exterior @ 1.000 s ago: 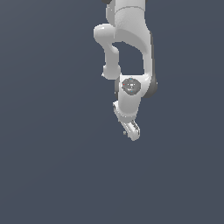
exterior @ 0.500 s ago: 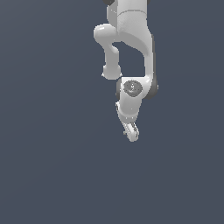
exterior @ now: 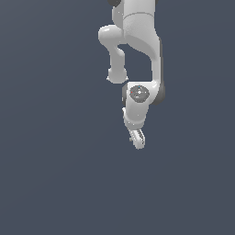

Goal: Pick up the object and move it to a goal position.

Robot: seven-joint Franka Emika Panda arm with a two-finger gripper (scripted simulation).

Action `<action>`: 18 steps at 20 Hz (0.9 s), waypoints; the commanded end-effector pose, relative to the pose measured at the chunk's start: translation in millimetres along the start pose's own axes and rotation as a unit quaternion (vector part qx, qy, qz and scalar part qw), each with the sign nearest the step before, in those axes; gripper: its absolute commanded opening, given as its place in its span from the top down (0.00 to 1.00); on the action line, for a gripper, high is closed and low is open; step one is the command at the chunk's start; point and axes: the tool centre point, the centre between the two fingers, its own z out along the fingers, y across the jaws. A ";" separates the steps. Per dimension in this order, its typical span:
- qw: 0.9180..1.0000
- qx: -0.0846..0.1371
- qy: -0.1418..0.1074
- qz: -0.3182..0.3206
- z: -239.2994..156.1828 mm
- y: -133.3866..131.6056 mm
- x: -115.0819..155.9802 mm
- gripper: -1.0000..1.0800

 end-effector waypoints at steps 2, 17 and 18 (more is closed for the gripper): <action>1.000 0.000 0.000 0.000 11.6 0.7 -0.2 0.04; 1.000 0.000 0.000 0.002 45.9 0.5 0.0 1.00; 1.000 0.000 0.000 0.002 45.9 0.5 0.0 1.00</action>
